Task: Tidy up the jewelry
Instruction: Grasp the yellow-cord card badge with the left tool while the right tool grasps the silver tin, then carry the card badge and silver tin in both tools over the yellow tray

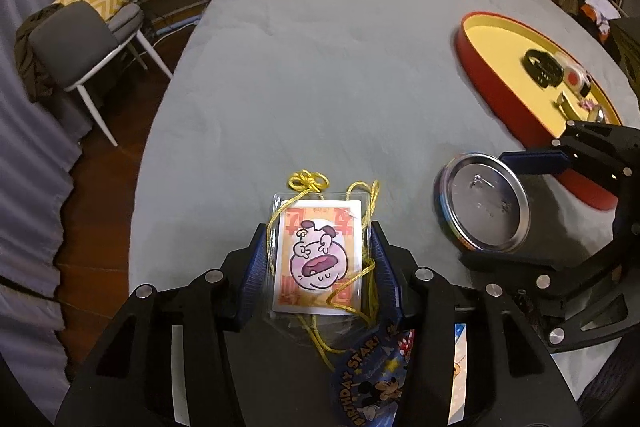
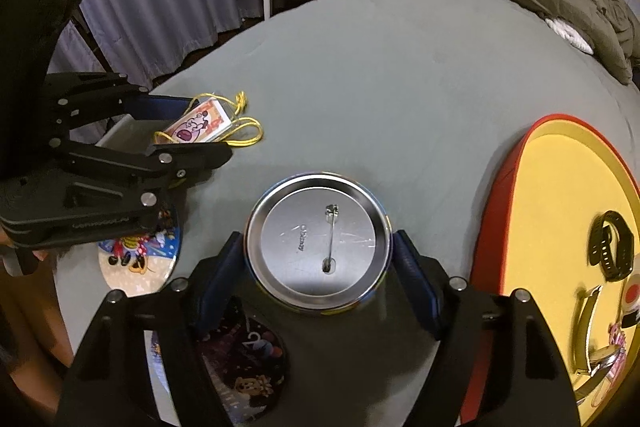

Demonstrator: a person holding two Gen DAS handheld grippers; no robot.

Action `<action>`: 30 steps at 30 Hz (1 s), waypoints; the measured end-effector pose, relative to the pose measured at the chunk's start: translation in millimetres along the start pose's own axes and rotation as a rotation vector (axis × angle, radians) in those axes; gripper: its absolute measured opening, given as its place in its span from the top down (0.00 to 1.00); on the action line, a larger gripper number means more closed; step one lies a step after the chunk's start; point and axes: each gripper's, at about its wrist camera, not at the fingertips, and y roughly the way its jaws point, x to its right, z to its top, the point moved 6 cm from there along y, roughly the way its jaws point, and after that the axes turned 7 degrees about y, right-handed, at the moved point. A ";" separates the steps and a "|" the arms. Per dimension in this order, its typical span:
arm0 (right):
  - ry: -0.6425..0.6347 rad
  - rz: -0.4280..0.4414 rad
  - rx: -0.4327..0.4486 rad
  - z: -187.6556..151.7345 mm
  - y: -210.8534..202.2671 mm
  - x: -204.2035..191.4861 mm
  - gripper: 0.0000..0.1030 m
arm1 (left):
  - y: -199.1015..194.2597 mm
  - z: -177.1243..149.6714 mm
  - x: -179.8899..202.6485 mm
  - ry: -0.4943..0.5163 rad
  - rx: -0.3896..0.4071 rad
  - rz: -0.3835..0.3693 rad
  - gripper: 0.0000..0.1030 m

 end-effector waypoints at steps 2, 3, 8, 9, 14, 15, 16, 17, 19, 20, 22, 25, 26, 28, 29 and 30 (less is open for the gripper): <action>0.005 0.004 0.014 3.4 -5.4 0.4 0.32 | -4.2 3.4 -3.1 -0.010 0.012 0.002 0.54; 0.007 0.004 0.027 5.8 -10.3 1.0 0.32 | -7.4 5.9 -4.5 -0.016 0.020 0.002 0.54; 0.024 0.010 0.086 17.3 -35.7 6.2 0.32 | -25.8 23.4 -3.8 -0.019 0.060 -0.007 0.54; 0.036 0.012 0.106 20.5 -44.4 10.6 0.32 | -33.1 31.3 -0.6 -0.009 0.079 -0.003 0.54; 0.087 0.010 0.176 25.1 -77.2 33.0 0.32 | -63.9 69.9 18.6 0.001 0.165 -0.028 0.54; 0.094 0.008 0.184 23.9 -82.4 36.6 0.32 | -69.5 78.7 26.6 0.007 0.180 -0.042 0.54; 0.103 0.001 0.196 23.2 -88.3 42.3 0.32 | -73.7 85.7 34.8 0.015 0.193 -0.052 0.54; 0.117 -0.005 0.207 22.1 -95.3 50.5 0.32 | -76.8 92.9 42.3 0.025 0.203 -0.061 0.54; 0.139 -0.013 0.223 18.6 -106.3 63.3 0.32 | -81.0 105.0 60.9 0.046 0.218 -0.080 0.54; 0.147 -0.018 0.229 17.3 -110.0 68.5 0.32 | -83.5 111.1 70.7 0.058 0.225 -0.091 0.54; 0.166 -0.033 0.244 13.2 -120.4 83.6 0.32 | -84.0 119.9 92.6 0.085 0.231 -0.112 0.54; 0.187 -0.063 0.255 4.2 -133.9 103.5 0.32 | -80.0 128.7 123.4 0.124 0.226 -0.133 0.54; 0.188 -0.078 0.257 0.2 -137.5 108.9 0.32 | -78.1 130.5 129.4 0.128 0.222 -0.140 0.54; 0.206 -0.086 0.261 -7.4 -142.8 119.9 0.32 | -73.0 134.0 143.6 0.152 0.210 -0.150 0.54; 0.217 -0.089 0.264 -11.3 -145.8 126.2 0.32 | -69.0 135.7 153.1 0.165 0.202 -0.156 0.54; 0.224 -0.091 0.267 -15.0 -148.7 130.9 0.32 | -66.0 137.0 160.7 0.173 0.195 -0.163 0.54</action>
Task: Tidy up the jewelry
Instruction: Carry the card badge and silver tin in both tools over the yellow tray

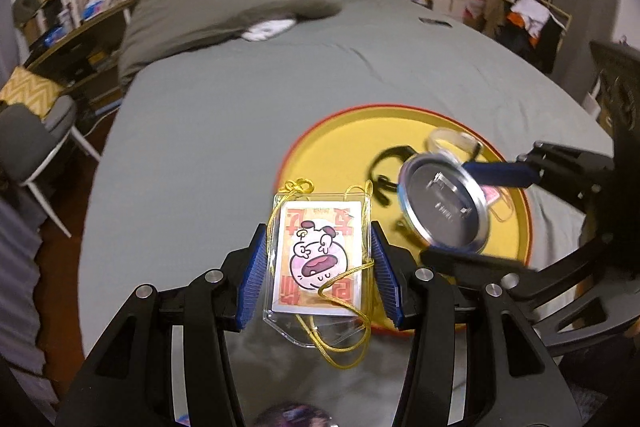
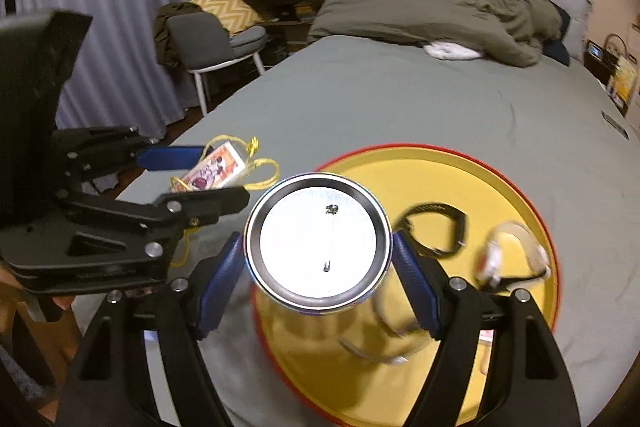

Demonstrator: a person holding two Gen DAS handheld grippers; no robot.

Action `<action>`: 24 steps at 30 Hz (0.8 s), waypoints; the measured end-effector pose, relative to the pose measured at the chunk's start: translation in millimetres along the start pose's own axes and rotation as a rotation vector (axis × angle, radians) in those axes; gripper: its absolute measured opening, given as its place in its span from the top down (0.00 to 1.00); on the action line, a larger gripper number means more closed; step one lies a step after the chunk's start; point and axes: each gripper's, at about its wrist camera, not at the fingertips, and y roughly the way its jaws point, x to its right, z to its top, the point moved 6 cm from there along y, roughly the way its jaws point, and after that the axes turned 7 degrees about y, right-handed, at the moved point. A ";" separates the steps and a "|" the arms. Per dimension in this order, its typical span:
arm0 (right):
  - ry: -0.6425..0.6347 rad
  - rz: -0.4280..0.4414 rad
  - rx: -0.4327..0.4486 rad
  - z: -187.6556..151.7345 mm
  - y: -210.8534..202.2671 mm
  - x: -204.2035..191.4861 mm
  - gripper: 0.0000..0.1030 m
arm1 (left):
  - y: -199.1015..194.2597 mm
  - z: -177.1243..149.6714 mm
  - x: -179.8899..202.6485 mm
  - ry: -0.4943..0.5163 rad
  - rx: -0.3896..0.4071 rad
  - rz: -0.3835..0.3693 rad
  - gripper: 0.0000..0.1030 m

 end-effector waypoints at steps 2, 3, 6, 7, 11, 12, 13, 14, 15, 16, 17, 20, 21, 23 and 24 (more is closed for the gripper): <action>0.020 -0.006 0.008 -4.6 -9.1 15.7 0.32 | 6.3 2.6 10.5 0.011 -0.009 -0.012 0.54; 0.027 -0.009 0.011 -5.6 -11.9 20.5 0.32 | 11.2 5.4 19.3 0.021 -0.015 -0.022 0.54; 0.043 -0.026 0.007 -11.9 -18.8 37.7 0.32 | 23.4 11.6 39.1 0.041 -0.027 -0.039 0.54; 0.050 -0.031 -0.002 -14.5 -19.7 44.5 0.32 | 27.0 14.1 44.0 0.045 -0.030 -0.042 0.54; 0.065 -0.049 -0.025 -24.9 -21.0 65.6 0.32 | 42.2 16.4 63.4 0.072 -0.055 -0.060 0.54; 0.069 -0.054 -0.031 -27.7 -20.9 70.8 0.32 | 46.0 14.7 67.0 0.077 -0.064 -0.062 0.54; 0.068 -0.062 -0.038 -30.6 -20.5 75.7 0.32 | 49.1 13.6 68.4 0.081 -0.072 -0.061 0.54; 0.068 -0.069 -0.048 -33.9 -19.8 80.2 0.32 | 51.4 11.2 69.7 0.083 -0.081 -0.061 0.54; 0.070 -0.070 -0.057 -35.7 -18.1 83.1 0.32 | 55.8 7.8 71.0 0.086 -0.095 -0.060 0.54; 0.073 -0.074 -0.071 -38.5 -15.1 87.4 0.32 | 59.2 4.2 71.8 0.087 -0.107 -0.058 0.54; 0.076 -0.078 -0.084 -41.7 -12.3 91.0 0.32 | 62.3 0.3 72.6 0.088 -0.117 -0.056 0.54; 0.084 -0.090 -0.114 -54.1 -7.1 99.2 0.32 | 70.8 -8.5 71.5 0.089 -0.145 -0.050 0.54; 0.088 -0.097 -0.128 -58.3 -4.3 103.4 0.32 | 72.1 -9.9 71.3 0.087 -0.150 -0.049 0.54; 0.097 -0.104 -0.158 -65.9 0.6 109.8 0.32 | 77.6 -13.7 71.6 0.085 -0.164 -0.049 0.54; 0.099 -0.112 -0.175 -70.1 4.5 113.4 0.32 | 80.2 -15.2 71.9 0.086 -0.170 -0.046 0.54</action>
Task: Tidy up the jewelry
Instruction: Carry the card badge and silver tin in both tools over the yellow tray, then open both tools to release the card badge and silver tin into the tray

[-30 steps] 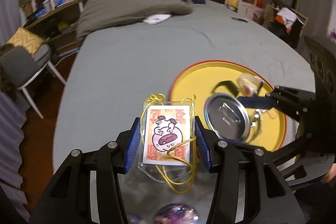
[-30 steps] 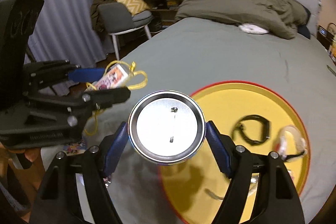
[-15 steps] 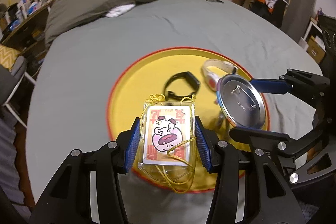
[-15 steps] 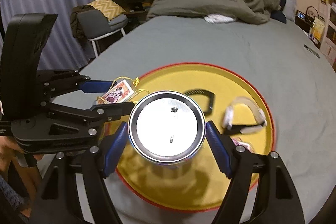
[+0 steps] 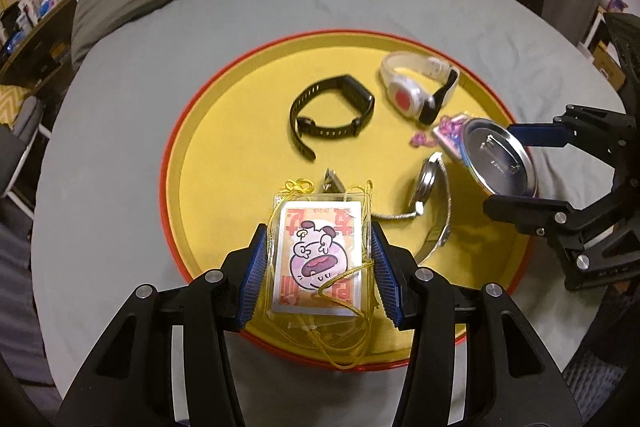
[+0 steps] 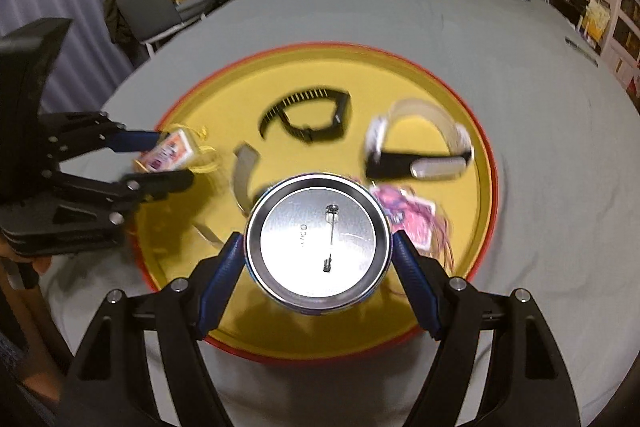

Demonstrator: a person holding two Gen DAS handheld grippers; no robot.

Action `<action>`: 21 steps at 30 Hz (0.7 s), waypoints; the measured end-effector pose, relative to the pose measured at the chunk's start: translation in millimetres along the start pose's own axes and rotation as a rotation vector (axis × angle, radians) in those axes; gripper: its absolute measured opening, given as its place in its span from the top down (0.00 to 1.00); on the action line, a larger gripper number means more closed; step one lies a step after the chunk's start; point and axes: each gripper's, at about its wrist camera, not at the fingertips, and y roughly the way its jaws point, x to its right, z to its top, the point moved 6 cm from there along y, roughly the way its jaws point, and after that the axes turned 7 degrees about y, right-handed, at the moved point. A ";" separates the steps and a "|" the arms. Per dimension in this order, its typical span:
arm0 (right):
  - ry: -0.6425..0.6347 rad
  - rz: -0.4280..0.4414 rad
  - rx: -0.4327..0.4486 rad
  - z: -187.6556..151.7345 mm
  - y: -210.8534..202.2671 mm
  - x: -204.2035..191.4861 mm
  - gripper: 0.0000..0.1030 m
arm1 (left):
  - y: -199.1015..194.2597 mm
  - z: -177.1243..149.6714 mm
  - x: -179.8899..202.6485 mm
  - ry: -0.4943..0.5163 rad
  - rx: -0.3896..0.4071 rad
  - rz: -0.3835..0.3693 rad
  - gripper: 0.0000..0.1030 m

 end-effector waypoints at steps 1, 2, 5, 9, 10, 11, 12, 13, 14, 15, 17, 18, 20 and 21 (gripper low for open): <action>0.001 -0.004 -0.012 -2.9 2.9 1.8 0.32 | 3.1 -1.4 0.0 -0.002 -0.008 0.002 0.54; 0.003 -0.008 -0.025 -6.0 6.2 4.3 0.32 | 6.0 -2.8 -0.4 -0.005 -0.016 0.003 0.54; 0.007 -0.016 -0.062 -11.6 14.2 8.4 0.32 | 15.9 -5.5 0.8 -0.008 -0.039 0.008 0.54; -0.001 -0.030 -0.108 -18.5 23.3 10.0 0.32 | 24.0 -8.5 7.7 0.011 -0.061 0.008 0.54; -0.003 -0.032 -0.117 -20.1 25.4 10.8 0.32 | 26.0 -9.0 9.2 0.012 -0.065 0.008 0.54; -0.006 -0.037 -0.126 -21.8 27.7 11.0 0.32 | 28.0 -9.6 10.1 0.014 -0.069 0.007 0.54; -0.009 -0.040 -0.131 -23.2 29.0 11.0 0.32 | 30.6 -10.4 10.5 0.016 -0.077 0.007 0.54; -0.018 -0.046 -0.132 -23.8 29.3 10.4 0.32 | 32.6 -11.7 11.3 0.018 -0.082 0.008 0.54; -0.030 -0.056 -0.134 -24.5 29.5 9.4 0.32 | 34.0 -12.6 12.0 0.019 -0.080 0.012 0.54; -0.039 -0.064 -0.136 -25.3 29.8 8.7 0.31 | 34.0 -12.8 12.8 0.019 -0.075 0.015 0.54; -0.056 -0.077 -0.135 -26.7 30.2 7.0 0.31 | 33.6 -13.4 13.3 0.020 -0.075 0.019 0.54; -0.055 -0.079 -0.136 -26.7 30.4 6.7 0.31 | 33.5 -13.8 12.9 0.019 -0.073 0.017 0.54; -0.053 -0.078 -0.136 -27.2 30.5 7.1 0.31 | 33.5 -13.1 13.3 0.012 -0.075 0.012 0.54; -0.053 -0.078 -0.136 -27.0 30.6 7.4 0.31 | 33.3 -13.0 13.5 0.011 -0.075 0.012 0.54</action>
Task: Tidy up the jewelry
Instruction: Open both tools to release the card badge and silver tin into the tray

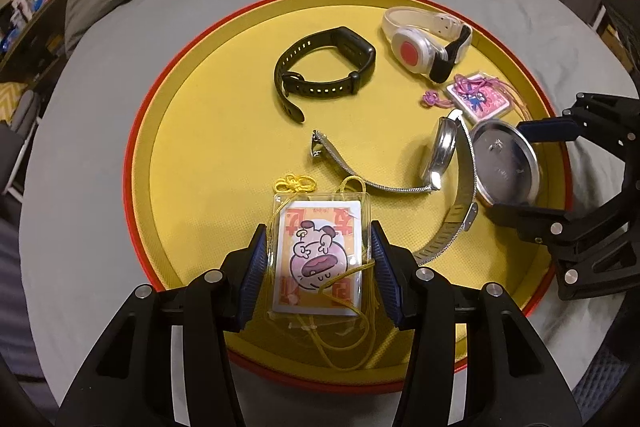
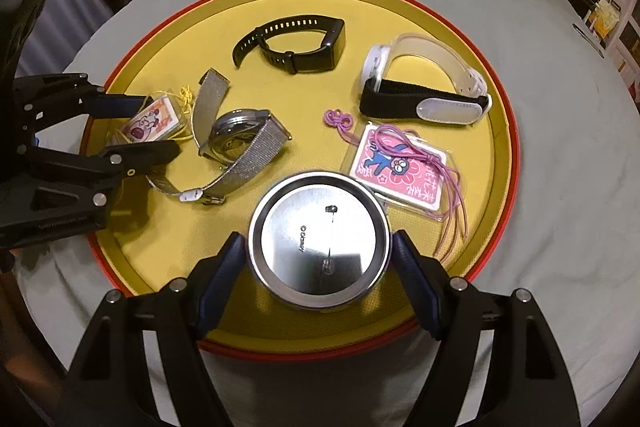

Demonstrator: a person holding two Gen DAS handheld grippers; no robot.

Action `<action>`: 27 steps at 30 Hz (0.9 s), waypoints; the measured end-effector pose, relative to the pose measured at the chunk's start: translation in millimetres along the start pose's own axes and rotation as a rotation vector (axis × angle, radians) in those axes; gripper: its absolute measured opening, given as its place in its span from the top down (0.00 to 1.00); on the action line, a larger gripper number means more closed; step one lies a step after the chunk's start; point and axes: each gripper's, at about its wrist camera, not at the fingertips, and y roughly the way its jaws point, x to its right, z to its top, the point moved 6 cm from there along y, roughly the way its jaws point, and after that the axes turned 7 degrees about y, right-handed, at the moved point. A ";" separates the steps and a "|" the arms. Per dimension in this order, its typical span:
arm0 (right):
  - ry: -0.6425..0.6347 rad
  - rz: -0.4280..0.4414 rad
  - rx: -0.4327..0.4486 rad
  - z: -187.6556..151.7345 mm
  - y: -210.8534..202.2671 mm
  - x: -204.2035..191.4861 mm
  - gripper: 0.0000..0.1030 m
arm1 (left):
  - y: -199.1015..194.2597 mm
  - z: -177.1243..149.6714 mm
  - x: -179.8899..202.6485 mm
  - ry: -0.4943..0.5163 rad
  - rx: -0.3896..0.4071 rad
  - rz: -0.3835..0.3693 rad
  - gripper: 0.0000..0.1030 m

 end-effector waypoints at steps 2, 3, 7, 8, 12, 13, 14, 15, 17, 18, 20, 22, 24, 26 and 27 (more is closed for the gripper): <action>0.001 -0.001 -0.001 0.2 -0.2 0.4 0.27 | -1.1 -0.2 1.0 0.006 0.000 0.005 0.54; 0.003 -0.006 -0.006 -0.4 0.6 1.4 0.24 | -1.0 0.8 1.1 0.010 -0.001 0.008 0.53; 0.004 -0.007 -0.014 0.2 3.1 -0.2 0.21 | -1.8 0.8 0.8 0.011 -0.006 0.012 0.47; 0.003 -0.009 -0.015 0.1 2.9 0.1 0.21 | -2.8 1.1 0.3 0.009 -0.002 0.013 0.43; 0.007 -0.029 0.007 4.5 -1.0 3.2 0.16 | -10.5 3.4 -3.9 0.001 0.028 0.022 0.19; 0.012 -0.031 0.019 6.4 -3.6 3.7 0.15 | -12.4 4.3 -4.7 0.000 0.036 0.025 0.15; 0.019 -0.027 0.035 9.5 -6.9 4.5 0.15 | -15.6 5.7 -5.7 -0.003 0.045 0.030 0.13; 0.025 -0.024 0.045 11.9 -9.4 5.7 0.15 | -18.0 7.0 -6.6 -0.004 0.050 0.035 0.12; 0.043 -0.014 0.080 17.6 -17.7 7.4 0.15 | -22.3 8.1 -7.7 -0.004 0.057 0.041 0.11; 0.048 -0.009 0.092 19.9 -20.4 7.5 0.15 | -25.9 9.0 -8.7 -0.005 0.064 0.042 0.11; 0.063 0.014 0.125 25.6 -29.6 6.2 0.15 | -31.3 9.5 -11.1 -0.008 0.075 0.041 0.10; 0.066 0.035 0.148 31.0 -36.3 2.6 0.15 | -38.3 9.3 -13.6 -0.011 0.090 0.040 0.10; 0.055 0.048 0.165 35.4 -43.4 -5.3 0.15 | -43.7 10.0 -16.7 -0.015 0.099 0.042 0.09; 0.036 0.058 0.177 40.0 -46.9 -14.4 0.15 | -47.6 9.4 -19.2 -0.021 0.105 0.045 0.08; 0.027 0.062 0.180 40.4 -49.1 -19.6 0.15 | -49.5 8.8 -21.3 -0.025 0.108 0.049 0.08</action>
